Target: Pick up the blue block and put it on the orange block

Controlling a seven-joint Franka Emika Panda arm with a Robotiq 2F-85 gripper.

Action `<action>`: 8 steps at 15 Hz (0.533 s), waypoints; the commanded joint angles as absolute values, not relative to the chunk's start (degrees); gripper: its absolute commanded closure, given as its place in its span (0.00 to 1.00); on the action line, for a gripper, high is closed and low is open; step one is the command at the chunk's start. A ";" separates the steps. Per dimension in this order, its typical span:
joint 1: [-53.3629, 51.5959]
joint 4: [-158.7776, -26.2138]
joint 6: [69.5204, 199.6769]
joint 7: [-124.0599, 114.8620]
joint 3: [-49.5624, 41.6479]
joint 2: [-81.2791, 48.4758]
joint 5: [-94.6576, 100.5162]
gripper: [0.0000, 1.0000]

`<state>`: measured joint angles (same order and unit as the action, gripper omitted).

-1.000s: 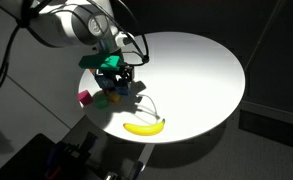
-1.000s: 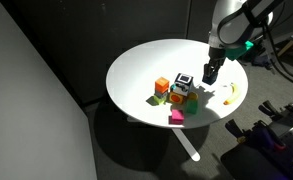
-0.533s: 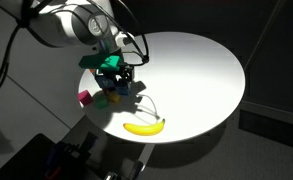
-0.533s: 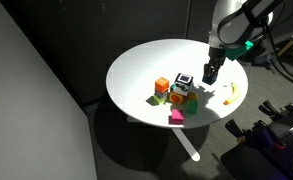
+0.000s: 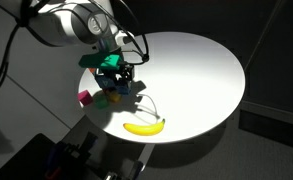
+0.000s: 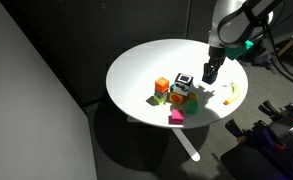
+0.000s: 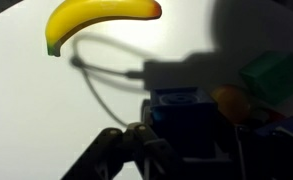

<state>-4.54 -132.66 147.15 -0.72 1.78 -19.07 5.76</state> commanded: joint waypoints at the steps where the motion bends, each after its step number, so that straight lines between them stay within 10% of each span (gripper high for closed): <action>1: -4.85 -132.00 144.87 -1.00 1.51 -16.49 6.62 0.68; 8: -6.07 -128.42 138.20 0.03 2.74 -12.59 7.47 0.68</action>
